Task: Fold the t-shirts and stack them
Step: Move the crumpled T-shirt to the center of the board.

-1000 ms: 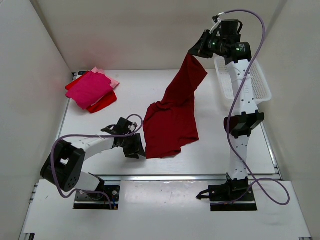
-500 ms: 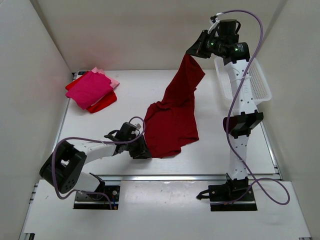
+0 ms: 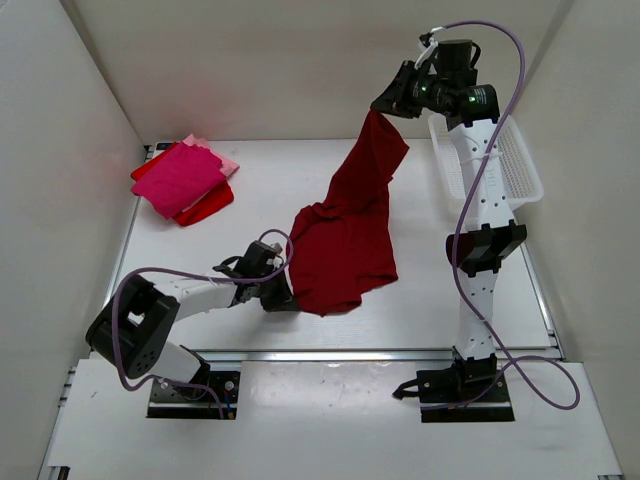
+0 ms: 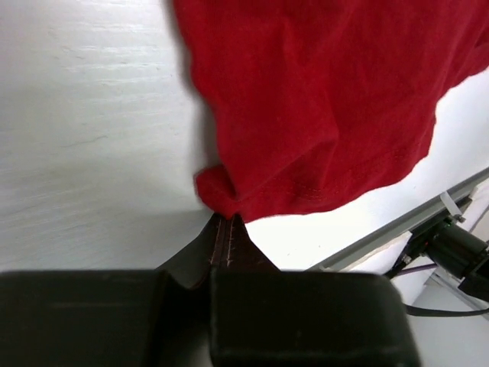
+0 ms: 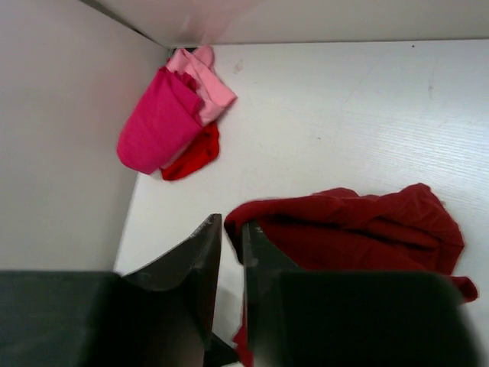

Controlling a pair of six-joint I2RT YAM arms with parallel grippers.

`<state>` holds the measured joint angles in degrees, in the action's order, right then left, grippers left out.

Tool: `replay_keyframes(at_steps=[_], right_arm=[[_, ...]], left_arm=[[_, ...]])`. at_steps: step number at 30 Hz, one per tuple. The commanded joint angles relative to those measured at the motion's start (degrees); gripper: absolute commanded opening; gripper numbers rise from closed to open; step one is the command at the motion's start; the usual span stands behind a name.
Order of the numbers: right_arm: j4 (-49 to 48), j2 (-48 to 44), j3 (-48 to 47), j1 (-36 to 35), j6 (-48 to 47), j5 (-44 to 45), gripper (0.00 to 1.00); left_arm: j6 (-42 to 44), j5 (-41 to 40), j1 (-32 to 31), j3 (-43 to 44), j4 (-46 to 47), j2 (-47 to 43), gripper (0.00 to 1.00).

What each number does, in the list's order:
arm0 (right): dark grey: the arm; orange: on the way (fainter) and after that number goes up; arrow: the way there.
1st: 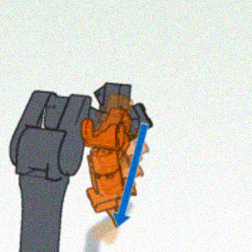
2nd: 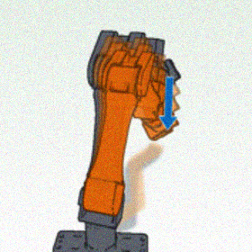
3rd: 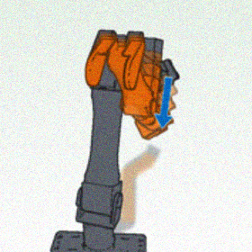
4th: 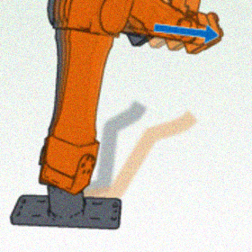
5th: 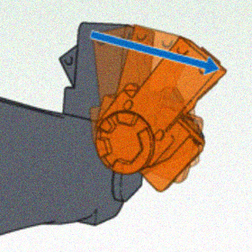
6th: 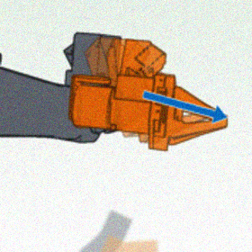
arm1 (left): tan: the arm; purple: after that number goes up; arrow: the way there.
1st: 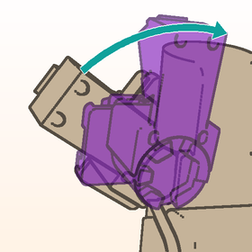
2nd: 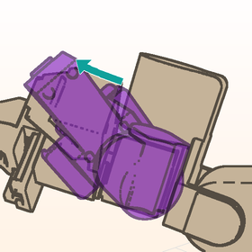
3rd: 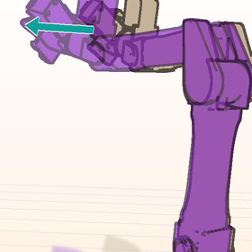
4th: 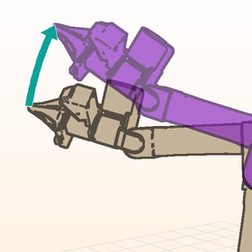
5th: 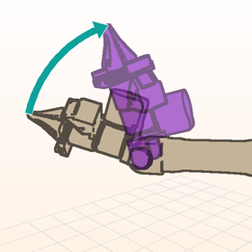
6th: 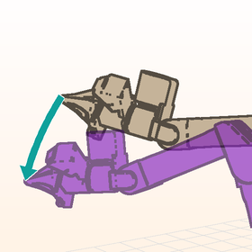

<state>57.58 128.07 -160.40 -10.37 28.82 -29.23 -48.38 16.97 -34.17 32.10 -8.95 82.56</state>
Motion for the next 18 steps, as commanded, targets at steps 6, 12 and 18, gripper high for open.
replay_keyframes(at_steps=[6,12,18], right_arm=[[16.4,-2.2,0.68,1.66,-7.37,8.05,0.69],[19.48,-4.4,1.14,-3.16,-7.11,14.44,0.49],[19.41,-21.26,20.27,-10.27,-5.54,26.92,0.28]], left_arm=[[0.56,1.58,6.57,10.41,-11.93,-10.83,0.0],[-0.22,2.63,12.9,29.38,-18.91,-10.33,0.0],[-0.31,4.29,16.33,44.78,-18.91,-3.03,0.0]])
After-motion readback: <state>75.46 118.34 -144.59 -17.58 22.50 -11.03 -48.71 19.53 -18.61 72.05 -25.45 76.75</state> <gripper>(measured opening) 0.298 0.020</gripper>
